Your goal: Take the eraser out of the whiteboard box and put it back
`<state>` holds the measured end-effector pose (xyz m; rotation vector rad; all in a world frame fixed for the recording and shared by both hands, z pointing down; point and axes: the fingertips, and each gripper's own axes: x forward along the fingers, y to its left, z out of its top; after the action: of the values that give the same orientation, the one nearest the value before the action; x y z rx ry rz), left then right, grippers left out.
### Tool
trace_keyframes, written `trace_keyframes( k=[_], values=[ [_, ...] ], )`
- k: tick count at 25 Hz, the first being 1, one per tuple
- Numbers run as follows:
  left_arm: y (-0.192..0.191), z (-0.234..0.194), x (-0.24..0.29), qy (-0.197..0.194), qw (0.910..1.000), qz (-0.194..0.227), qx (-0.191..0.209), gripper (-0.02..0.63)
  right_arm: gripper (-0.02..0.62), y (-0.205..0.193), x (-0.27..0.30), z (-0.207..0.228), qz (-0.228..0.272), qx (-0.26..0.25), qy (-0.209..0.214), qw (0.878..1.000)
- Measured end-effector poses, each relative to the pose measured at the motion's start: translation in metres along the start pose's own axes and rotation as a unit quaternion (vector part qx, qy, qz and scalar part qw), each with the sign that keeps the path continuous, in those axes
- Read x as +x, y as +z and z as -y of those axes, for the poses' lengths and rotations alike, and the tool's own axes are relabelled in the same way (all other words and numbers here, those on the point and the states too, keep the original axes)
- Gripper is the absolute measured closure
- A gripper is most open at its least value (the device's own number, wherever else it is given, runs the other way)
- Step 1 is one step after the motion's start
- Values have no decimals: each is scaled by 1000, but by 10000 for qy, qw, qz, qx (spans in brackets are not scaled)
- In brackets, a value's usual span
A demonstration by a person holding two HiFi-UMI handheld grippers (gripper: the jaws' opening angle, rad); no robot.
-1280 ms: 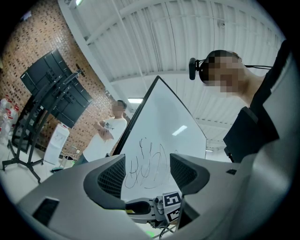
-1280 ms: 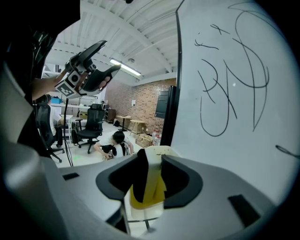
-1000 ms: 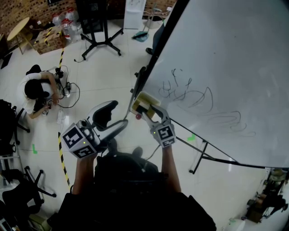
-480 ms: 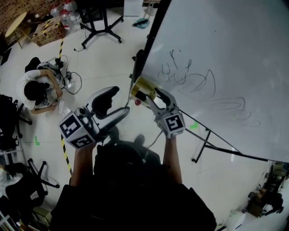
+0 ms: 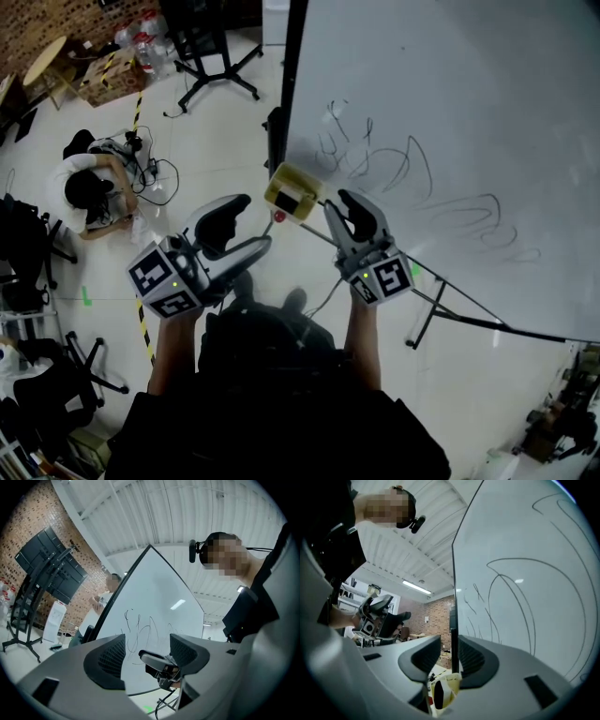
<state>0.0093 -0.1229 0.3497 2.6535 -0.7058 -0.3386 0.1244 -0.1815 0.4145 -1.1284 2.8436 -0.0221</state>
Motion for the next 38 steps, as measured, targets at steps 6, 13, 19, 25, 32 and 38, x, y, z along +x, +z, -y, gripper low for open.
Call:
trace_keyframes(
  k=[6, 13, 19, 25, 32, 38],
  values=[
    [-13, 20, 6, 361, 9993, -99, 37, 313, 477, 24, -38, 0, 519, 333, 173, 9979],
    [-31, 47, -2, 783, 9962, -357, 110, 313, 492, 36, -63, -6, 1024, 718, 476, 9910],
    [-27, 66, -13, 690, 9970, -275, 206, 313, 492, 45, -79, -30, 1136, 735, 525, 9894],
    [-22, 95, -35, 201, 9991, -169, 318, 313, 494, 61, -98, -66, 1208, 499, 371, 9907],
    [-20, 124, -118, -305, 9992, 51, 245, 313, 494, 76, -117, -165, 1210, 269, 117, 9922],
    [-31, 149, -192, -723, 9970, 225, -123, 314, 494, 66, -152, -258, 911, 279, -385, 9947]
  ],
)
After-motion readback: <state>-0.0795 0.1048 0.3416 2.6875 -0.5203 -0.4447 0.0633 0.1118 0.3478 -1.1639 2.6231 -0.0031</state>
